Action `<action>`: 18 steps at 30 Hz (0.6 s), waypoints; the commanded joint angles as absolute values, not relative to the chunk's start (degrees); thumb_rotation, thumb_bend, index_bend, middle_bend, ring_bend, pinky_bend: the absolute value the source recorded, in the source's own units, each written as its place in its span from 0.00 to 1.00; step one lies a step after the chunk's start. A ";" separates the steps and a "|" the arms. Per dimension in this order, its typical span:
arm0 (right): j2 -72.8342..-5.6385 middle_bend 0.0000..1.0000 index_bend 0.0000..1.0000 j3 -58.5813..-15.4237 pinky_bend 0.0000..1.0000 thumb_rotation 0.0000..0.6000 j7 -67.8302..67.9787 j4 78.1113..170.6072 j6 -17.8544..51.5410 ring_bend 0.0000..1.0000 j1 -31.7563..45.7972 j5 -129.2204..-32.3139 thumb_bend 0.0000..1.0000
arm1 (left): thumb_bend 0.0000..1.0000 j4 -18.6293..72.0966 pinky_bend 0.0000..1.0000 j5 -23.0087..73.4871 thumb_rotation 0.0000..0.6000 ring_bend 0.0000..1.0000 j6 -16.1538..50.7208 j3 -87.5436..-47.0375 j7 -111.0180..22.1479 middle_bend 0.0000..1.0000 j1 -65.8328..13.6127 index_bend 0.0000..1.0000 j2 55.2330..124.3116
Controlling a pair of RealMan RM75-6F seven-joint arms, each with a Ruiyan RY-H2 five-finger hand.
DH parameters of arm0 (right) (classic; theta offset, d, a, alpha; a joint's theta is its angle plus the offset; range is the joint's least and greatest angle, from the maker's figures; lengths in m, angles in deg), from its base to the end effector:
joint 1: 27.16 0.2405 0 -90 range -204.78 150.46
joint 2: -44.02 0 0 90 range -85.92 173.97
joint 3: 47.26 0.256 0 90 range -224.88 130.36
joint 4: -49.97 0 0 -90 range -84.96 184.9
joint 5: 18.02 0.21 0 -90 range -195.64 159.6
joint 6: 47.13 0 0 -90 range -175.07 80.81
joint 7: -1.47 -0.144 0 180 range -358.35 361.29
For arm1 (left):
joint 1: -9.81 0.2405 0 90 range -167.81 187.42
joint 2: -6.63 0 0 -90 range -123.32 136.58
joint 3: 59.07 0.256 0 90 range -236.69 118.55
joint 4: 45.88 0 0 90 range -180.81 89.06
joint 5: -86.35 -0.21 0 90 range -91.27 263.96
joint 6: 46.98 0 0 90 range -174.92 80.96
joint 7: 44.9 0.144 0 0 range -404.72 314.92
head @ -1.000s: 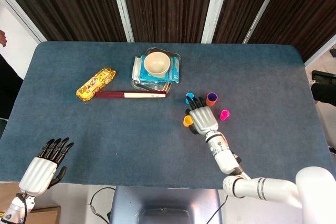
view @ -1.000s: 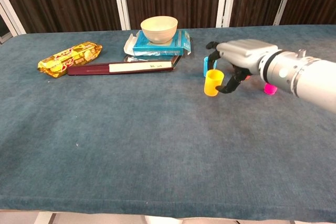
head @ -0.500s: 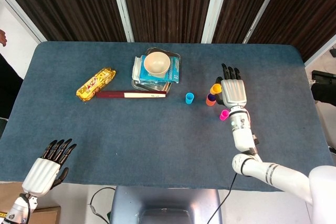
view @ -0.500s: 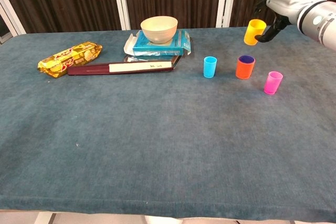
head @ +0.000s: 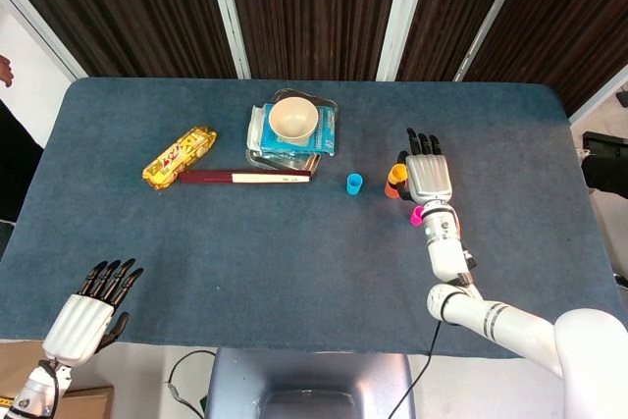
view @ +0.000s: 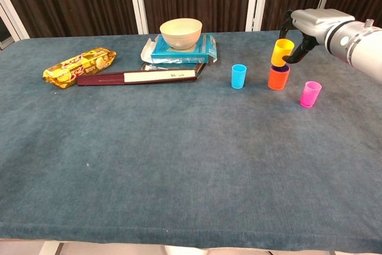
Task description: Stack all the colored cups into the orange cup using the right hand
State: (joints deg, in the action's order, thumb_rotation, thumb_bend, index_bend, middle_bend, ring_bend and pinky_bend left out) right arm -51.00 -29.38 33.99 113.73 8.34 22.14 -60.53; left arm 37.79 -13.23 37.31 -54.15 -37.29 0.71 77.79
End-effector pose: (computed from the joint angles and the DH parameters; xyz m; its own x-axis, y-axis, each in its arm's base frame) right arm -0.1806 -0.4319 0.0131 0.5348 -0.1369 0.8338 -0.8432 -0.0212 0.5372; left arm -0.2965 0.1705 0.0993 0.5673 0.0688 0.8206 0.7900 -0.3268 -0.5187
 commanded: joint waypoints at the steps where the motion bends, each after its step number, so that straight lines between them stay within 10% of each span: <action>1: -51.32 0.01 0.59 -29.57 0.00 1.00 34.52 113.45 8.28 0.00 22.21 -60.32 0.47 | 0.48 37.78 0.10 -13.22 1.00 0.04 37.40 -54.16 -37.35 0.01 0.75 0.00 77.74; 12: -52.02 0.01 0.54 -29.80 0.00 1.00 35.60 112.51 7.32 0.00 22.12 -59.16 0.47 | 0.48 37.77 0.10 -13.16 1.00 0.04 37.34 -54.16 -37.31 0.01 0.72 0.00 77.77; 18: -50.56 0.00 0.29 -29.98 0.00 1.00 37.73 114.59 6.77 0.00 21.94 -57.13 0.47 | 0.48 37.78 0.10 -13.00 1.00 0.04 37.27 -54.22 -37.45 0.01 0.68 0.00 77.71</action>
